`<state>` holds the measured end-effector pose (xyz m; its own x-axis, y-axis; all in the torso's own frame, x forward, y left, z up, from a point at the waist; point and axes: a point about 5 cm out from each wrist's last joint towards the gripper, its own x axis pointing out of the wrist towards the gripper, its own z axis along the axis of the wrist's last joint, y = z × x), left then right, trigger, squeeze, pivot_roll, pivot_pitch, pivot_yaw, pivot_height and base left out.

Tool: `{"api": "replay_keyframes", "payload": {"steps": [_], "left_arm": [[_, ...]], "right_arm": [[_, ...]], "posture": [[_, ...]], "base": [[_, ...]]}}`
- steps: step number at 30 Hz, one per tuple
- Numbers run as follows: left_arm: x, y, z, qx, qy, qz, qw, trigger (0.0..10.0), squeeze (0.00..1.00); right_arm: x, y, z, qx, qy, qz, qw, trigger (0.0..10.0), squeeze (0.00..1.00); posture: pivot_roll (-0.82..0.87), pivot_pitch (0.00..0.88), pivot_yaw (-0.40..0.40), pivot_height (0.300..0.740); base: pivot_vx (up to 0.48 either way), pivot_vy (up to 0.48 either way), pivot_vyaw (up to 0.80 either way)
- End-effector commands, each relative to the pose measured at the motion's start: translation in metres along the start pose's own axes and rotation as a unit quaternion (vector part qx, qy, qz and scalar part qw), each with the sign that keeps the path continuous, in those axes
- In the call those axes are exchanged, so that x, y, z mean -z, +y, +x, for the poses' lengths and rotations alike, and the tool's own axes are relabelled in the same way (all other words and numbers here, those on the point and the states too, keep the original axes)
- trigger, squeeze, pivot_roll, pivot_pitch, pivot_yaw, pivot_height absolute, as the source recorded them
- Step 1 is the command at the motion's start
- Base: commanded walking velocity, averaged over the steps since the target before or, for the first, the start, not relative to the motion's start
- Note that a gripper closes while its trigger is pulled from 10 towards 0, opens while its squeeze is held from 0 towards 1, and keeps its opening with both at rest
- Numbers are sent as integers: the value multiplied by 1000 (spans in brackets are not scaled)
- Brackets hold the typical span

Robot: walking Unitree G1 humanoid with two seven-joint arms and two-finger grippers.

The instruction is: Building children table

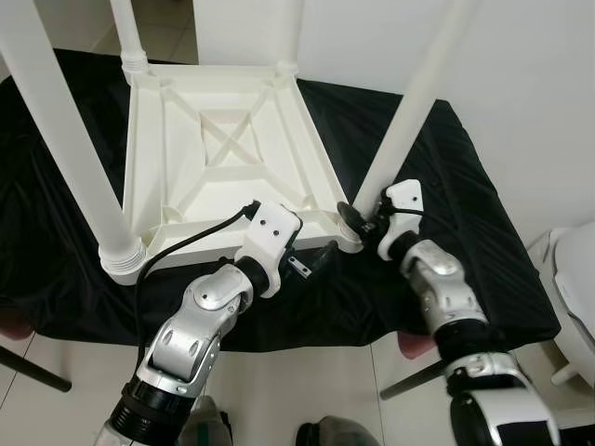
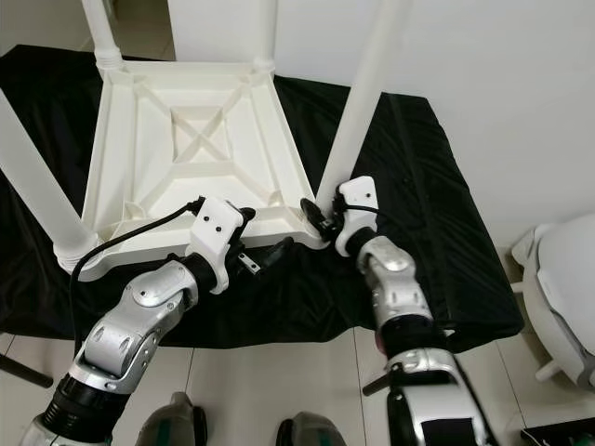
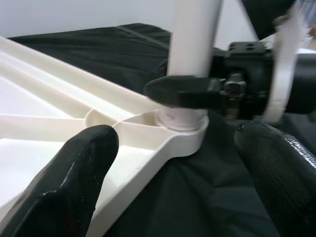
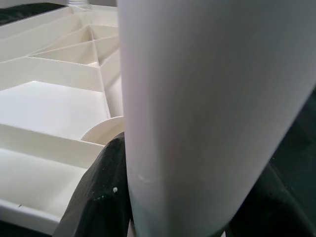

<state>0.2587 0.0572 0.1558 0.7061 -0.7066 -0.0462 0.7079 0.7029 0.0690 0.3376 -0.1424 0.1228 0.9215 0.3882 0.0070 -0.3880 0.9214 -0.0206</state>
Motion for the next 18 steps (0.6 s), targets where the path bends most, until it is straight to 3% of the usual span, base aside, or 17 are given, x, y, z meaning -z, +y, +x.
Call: {"api": "replay_keyframes", "payload": {"steps": [1, 6, 8, 10, 13, 14, 18], "left_arm": [[2, -2, 1, 5, 5, -3, 1000, 10000, 0], [1, -1, 2, 6, 4, -1, 1000, 10000, 0], [1, -1, 2, 5, 4, -1, 1000, 10000, 0], [1, -1, 2, 4, 3, -1, 1000, 10000, 0], [1, -1, 2, 3, 3, -1, 1000, 10000, 0], [1, -1, 2, 3, 3, -2, 1000, 10000, 0], [1, -1, 2, 3, 3, -2, 1000, 10000, 0]], "right_arm": [[3, -12, -6, 92, 9, 6, 996, 10000, 0], [5, -5, -8, 152, 9, 15, 988, 10000, 0], [8, 7, -7, 178, 14, 22, 984, 10000, 0], [9, 19, -7, 181, 17, 32, 983, 10000, 0], [8, 23, -7, 182, 20, 35, 983, 10000, 0], [7, 26, -7, 177, 17, 43, 983, 10000, 1000], [-3, 28, -5, 140, -14, 61, 988, 10000, 1000]], "posture": [[-42, 12, -75, 740], [-41, 12, -76, 740], [-31, 9, -81, 740], [-29, 5, -82, 740], [-29, 5, -82, 740], [-29, 4, -84, 740], [-27, 0, -88, 740]], "base": [[0, 0, 0], [0, 0, 0], [0, 0, 0], [0, 0, 0], [0, 0, 0], [0, 0, 0], [0, 0, 0]]}}
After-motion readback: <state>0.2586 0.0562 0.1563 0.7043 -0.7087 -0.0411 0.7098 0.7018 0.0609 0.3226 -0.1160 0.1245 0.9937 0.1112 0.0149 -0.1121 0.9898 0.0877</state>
